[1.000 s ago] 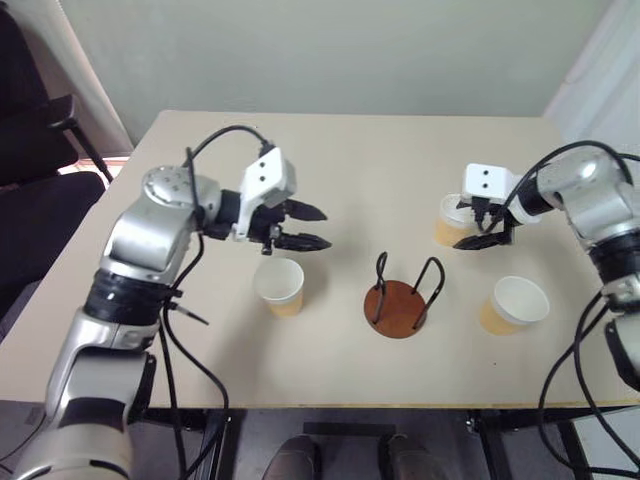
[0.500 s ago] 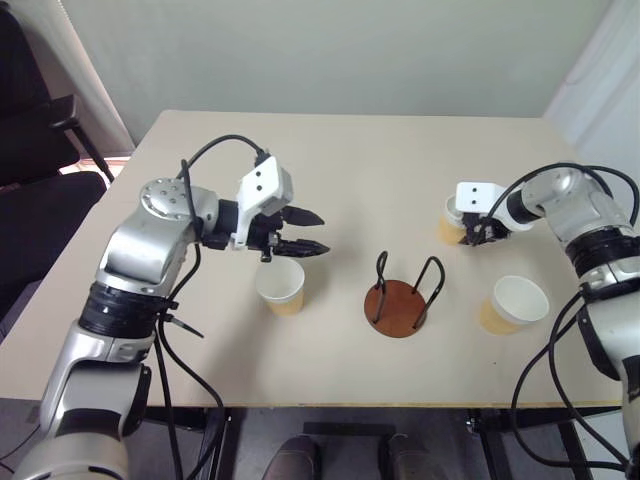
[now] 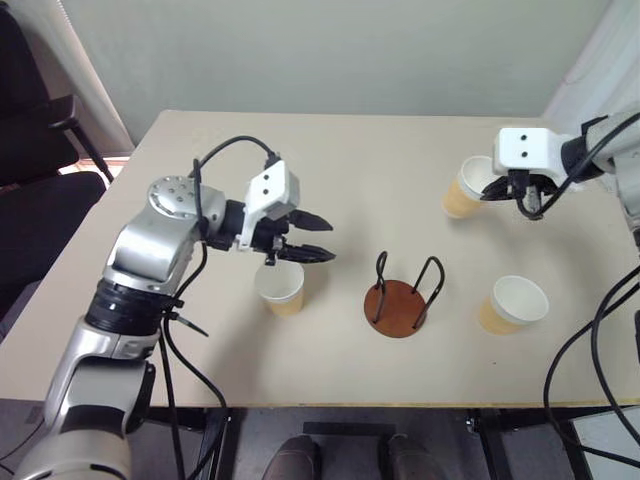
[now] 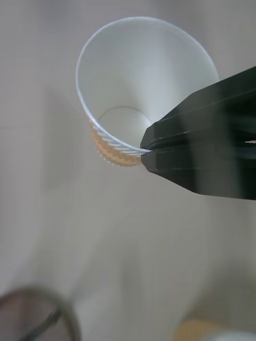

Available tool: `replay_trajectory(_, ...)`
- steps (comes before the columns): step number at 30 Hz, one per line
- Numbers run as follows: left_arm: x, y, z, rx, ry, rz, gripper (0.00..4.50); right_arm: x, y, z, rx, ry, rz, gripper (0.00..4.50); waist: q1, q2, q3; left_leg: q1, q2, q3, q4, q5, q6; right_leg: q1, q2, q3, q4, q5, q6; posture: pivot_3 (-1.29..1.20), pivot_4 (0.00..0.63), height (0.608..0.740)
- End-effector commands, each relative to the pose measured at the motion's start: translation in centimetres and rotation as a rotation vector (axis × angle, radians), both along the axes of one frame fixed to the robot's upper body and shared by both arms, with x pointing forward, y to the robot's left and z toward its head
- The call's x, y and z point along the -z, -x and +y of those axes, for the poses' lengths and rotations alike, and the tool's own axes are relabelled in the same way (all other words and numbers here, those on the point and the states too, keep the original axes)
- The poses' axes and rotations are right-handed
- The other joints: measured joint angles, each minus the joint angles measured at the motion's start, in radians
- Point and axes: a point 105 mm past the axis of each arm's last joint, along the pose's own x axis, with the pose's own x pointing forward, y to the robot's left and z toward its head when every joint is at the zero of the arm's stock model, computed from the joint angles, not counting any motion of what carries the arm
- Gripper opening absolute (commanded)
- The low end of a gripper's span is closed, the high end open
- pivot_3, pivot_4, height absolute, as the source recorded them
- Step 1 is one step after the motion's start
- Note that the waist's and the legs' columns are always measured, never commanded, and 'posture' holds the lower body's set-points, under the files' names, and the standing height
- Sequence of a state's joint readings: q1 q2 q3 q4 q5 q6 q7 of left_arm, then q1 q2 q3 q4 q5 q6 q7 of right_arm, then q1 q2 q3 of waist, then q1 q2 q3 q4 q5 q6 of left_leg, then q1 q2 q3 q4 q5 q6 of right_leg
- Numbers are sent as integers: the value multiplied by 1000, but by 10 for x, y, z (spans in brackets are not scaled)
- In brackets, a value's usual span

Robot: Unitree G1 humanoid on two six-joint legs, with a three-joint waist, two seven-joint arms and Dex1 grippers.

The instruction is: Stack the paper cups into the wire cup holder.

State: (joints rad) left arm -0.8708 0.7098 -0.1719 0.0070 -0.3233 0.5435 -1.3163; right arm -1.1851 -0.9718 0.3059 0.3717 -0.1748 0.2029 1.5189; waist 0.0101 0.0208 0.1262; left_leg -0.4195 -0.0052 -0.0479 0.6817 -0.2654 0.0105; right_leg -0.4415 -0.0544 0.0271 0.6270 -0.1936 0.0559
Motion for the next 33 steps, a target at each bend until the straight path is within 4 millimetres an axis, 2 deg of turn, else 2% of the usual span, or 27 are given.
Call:
replay_trajectory(1,-10,7,-5,61,-1,-29,2646,-34,42,29,-144,-50,-18,12,1,0,0,0,0,0,0,0,0,0,0,0,0,0,0,0,150,740)
replay_trajectory(5,-6,12,-4,99,-45,-21,2646,-36,90,67,-315,-50,84,12,-1,0,0,0,0,0,-1,0,-1,0,1,0,0,-1,-2,0,150,740)
replay_trajectory(8,-7,11,-4,110,-60,-26,2646,-33,104,81,-376,-15,116,12,-3,0,0,0,1,0,-1,0,-1,0,1,0,0,-2,-3,0,150,740)
replay_trajectory(13,-7,10,-6,123,-67,-31,2646,-23,106,88,-419,33,147,12,-4,0,0,1,1,-1,1,3,2,1,1,0,1,-1,-4,0,150,740)
replay_trajectory(20,-6,12,-5,120,-67,-31,2646,-1,97,78,-411,107,175,12,-5,0,0,1,1,-1,1,4,2,0,1,0,2,0,-4,0,150,740)
replay_trajectory(26,-5,14,-3,115,-72,-32,2646,14,96,83,-443,139,192,12,-5,0,0,1,1,-1,0,4,2,0,1,0,1,0,-4,0,150,740)
replay_trajectory(29,-4,15,-2,111,-82,-37,2646,17,94,87,-452,131,193,505,-6,0,0,1,1,-1,1,4,2,0,1,0,2,0,-4,0,150,740)
replay_trajectory(33,-8,16,8,80,-102,-64,2646,11,88,96,-427,29,149,1826,-8,0,0,1,1,-1,1,4,2,0,1,0,2,0,-4,0,150,740)
